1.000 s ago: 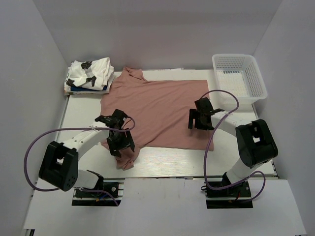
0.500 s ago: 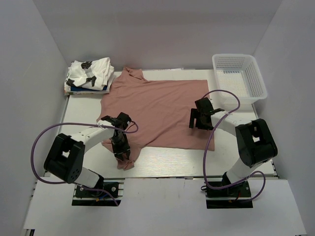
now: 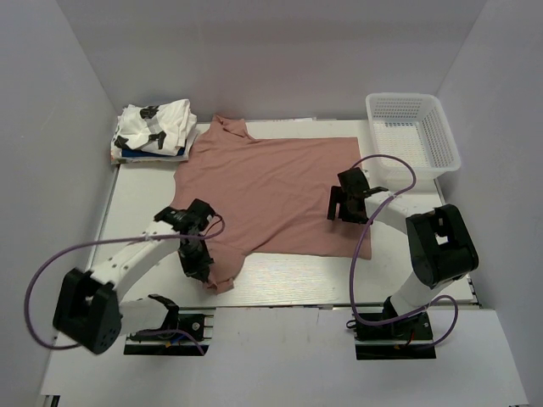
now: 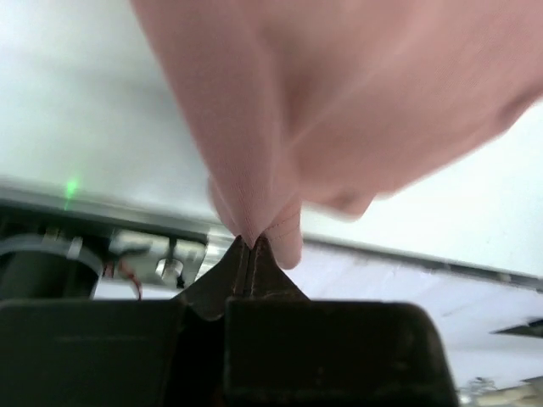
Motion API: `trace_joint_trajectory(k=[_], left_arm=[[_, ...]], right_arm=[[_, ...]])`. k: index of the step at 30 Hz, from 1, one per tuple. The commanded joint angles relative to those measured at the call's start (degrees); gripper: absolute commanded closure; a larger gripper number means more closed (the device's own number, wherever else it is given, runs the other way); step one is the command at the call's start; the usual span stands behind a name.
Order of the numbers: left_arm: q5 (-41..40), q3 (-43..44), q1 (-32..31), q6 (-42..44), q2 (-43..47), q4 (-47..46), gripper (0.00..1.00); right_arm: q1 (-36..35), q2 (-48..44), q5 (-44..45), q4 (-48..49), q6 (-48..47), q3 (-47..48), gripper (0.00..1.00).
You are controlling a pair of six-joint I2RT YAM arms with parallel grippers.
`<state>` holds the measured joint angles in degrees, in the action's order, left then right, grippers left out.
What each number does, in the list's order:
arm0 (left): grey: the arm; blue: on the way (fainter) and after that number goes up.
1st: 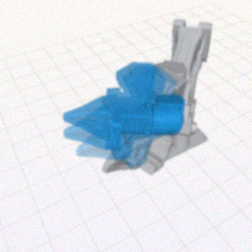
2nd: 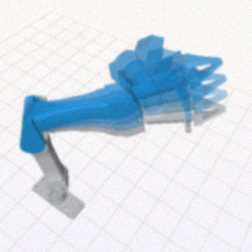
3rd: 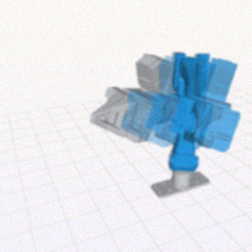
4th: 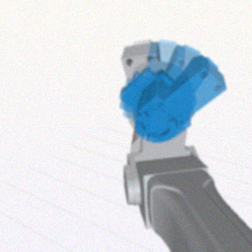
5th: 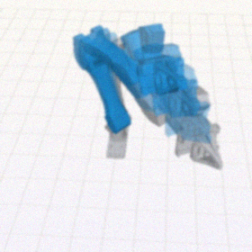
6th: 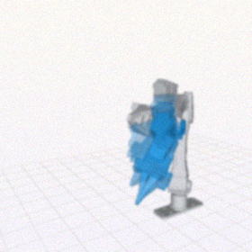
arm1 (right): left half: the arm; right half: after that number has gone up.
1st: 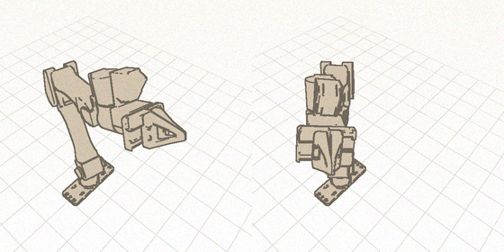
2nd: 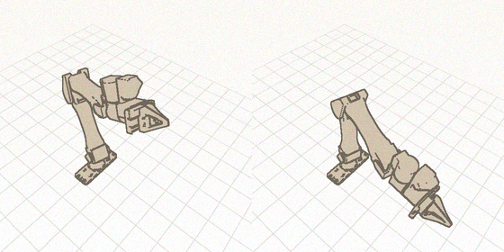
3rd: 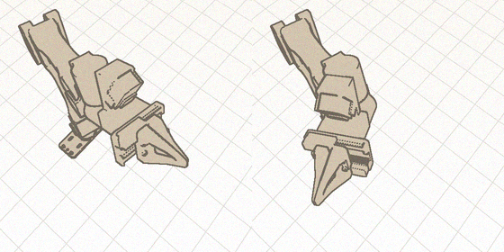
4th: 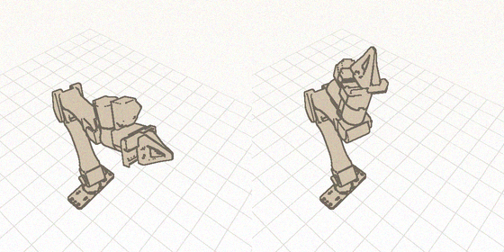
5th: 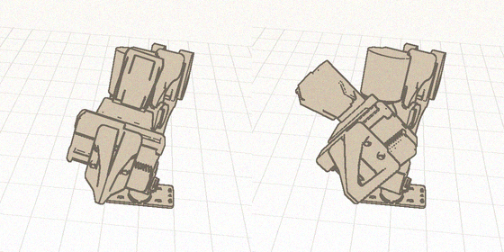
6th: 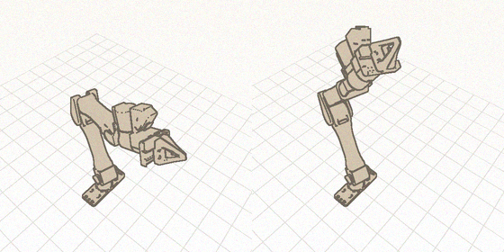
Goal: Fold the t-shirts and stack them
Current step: Grap the side of the flattened tshirt closest away from the robot with both arms
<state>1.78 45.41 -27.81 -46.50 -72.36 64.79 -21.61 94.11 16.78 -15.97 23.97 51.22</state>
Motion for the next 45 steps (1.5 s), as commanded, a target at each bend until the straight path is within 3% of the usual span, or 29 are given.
trace_joint_trajectory(k=[1, 5, 12, 20, 24, 32, 34, 35, 36, 37, 40, 45], left_arm=[[-0.73, -1.73, -0.22, -8.33, 8.79, 8.76, 0.99], [1.21, -1.73, -0.22, -15.79, 15.92, 11.4, 0.99], [-2.04, -1.28, -0.22, -19.5, 20.23, 12.38, 1.0], [-0.82, -5.67, -0.22, -20.56, 24.27, 5.26, 1.0], [-0.81, -5.68, -0.22, -20.56, 25.42, 4.73, 1.0], [-2.05, -6.74, -0.22, -20.03, 28.76, 5.25, 1.0], [-2.05, -6.74, -0.22, -20.03, 28.76, 4.73, 1.0], [-2.05, -6.74, -0.22, -20.03, 28.76, 4.12, 1.0], [-2.05, -6.74, -0.22, -20.03, 29.37, 2.89, 1.0], [-2.05, -6.74, -0.22, -20.03, 29.38, 2.1, 1.0], [-2.05, -7.26, -0.22, -20.03, 29.91, -0.53, 1.0], [-0.38, -6.74, -0.22, -18.46, 29.91, -7.47, 1.0]], right_arm=[[1.04, 2.31, 1.68, -2.4, 1.26, -0.25, 0.1], [1.48, 2.4, 1.86, -2.93, 1.43, 0.02, 0.1], [1.48, -2.69, 0.28, -2.84, 0.39, 0.11, 0.1], [2.0, -22.09, 0.89, -9.6, 6.69, -9.63, 0.1], [3.58, -26.68, 0.46, -11.1, 8.29, -15.53, 0.1], [5.52, -24.85, -6.14, -5.57, 10.4, -22.22, 0.1], [5.87, -24.06, -6.49, -5.83, 10.57, -22.04, 0.19], [6.22, -24.06, -6.49, -5.74, 10.57, -22.04, 0.27], [6.22, -24.32, -6.84, -5.83, 10.75, -22.04, 0.43], [6.4, -24.41, -7.19, -6.09, 10.75, -21.96, 0.52], [6.66, -25.37, -8.42, -6.71, 10.93, -21.6, 0.71], [6.93, -25.29, -7.9, -7.94, 9.7, -18.8, 0.84]])
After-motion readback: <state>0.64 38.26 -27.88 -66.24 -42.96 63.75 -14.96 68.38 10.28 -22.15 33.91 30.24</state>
